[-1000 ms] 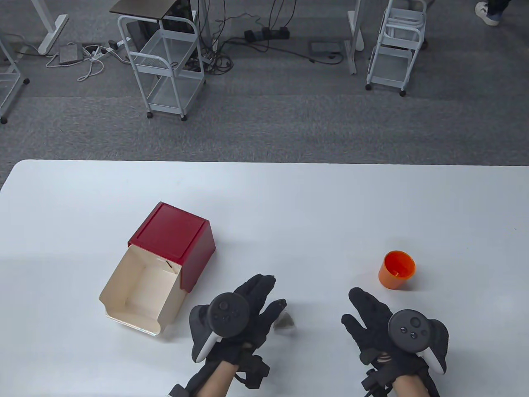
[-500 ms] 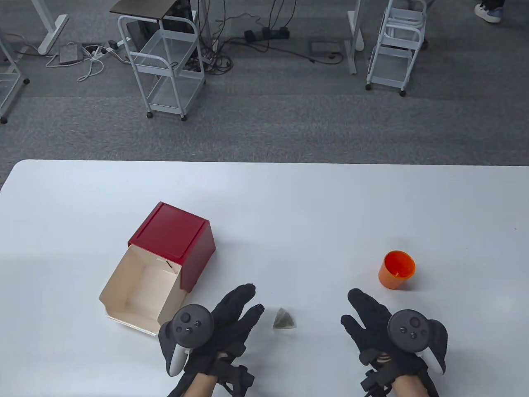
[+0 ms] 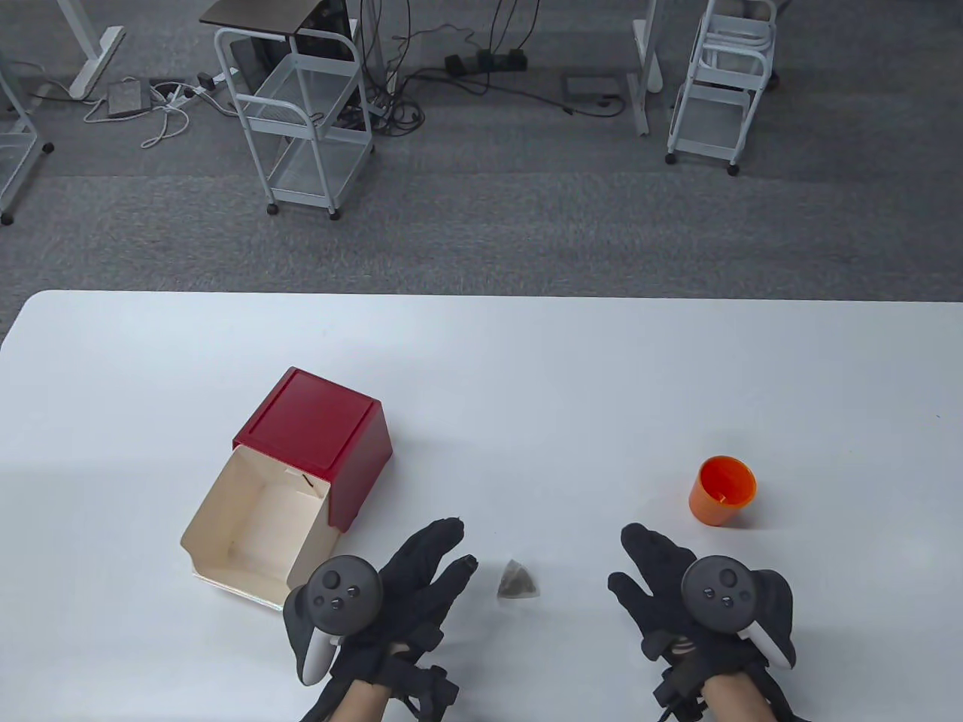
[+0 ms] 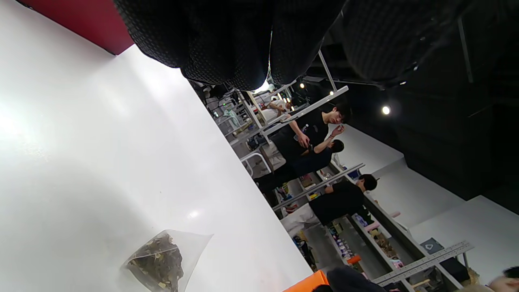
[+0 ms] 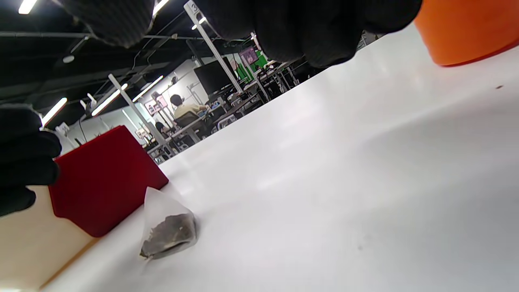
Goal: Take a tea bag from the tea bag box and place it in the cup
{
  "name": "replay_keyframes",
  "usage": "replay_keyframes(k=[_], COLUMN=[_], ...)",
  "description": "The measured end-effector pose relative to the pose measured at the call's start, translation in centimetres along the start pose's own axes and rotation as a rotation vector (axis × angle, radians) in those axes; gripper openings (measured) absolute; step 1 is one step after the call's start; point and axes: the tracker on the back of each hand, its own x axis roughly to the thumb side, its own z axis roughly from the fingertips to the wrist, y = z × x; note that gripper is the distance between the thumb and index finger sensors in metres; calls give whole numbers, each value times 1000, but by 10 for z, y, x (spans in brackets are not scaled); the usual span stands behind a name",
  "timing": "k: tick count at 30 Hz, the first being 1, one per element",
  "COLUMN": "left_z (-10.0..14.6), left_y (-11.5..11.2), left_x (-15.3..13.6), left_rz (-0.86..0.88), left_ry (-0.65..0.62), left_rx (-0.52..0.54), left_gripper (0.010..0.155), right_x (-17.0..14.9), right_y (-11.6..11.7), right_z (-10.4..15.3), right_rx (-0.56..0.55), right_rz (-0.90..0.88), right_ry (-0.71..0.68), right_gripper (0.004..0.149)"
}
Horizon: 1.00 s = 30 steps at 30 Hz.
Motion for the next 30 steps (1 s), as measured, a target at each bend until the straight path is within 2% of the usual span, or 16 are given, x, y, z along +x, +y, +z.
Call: replay_keyframes(k=[9,21,30], left_z=[0,0,0], left_y=[1,2,2], left_x=[-1,-2,-3], left_rz=[3,-1,-21], left_ry=[-4,4,14], left_rx=[8,4,2], left_gripper=[65,65,65], right_x=[32,71,86], right_y=[18,72,98], right_z=[-24,-55,-70], right_rx=[101,263,307], right_rz=[227,443,563], right_ry=[-52,-115,-150], right_gripper=[67,65,62])
